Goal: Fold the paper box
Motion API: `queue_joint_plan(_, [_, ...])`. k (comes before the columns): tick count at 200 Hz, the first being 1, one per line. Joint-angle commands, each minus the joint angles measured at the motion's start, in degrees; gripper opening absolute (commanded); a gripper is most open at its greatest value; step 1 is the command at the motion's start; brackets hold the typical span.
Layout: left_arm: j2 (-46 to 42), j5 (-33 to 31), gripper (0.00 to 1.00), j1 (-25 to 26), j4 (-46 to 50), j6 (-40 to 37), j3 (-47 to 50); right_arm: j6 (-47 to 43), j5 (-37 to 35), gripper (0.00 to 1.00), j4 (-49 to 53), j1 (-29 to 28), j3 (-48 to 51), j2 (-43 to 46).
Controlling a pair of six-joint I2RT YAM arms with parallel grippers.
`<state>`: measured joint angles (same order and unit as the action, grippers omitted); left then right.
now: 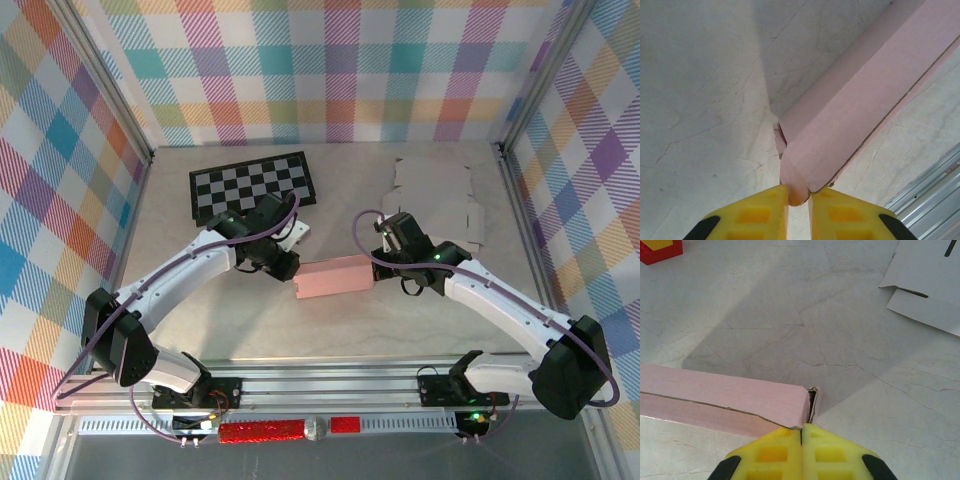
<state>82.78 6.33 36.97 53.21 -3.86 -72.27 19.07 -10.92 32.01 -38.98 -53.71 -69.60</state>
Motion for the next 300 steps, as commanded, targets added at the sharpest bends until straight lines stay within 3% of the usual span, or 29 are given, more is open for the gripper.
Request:
queue_joint_plan(1, [0.36, 0.21, 0.15, -0.29, -0.39, 0.3, -1.25, 0.53, 0.37, 0.0, 2.45, -0.39, -0.79, -0.53])
queue_joint_plan(131, [3.5, 3.64, 0.02, -0.27, 4.27, 10.65, -6.47, 2.71, -0.23, 0.0, 2.78, -0.38, -3.13, -2.64])
queue_joint_plan(300, [9.48, 7.1, 0.0, -0.32, 13.23, 17.1, -14.72, 4.22, -0.6, 0.0, 4.82, -0.39, -5.43, -3.08])
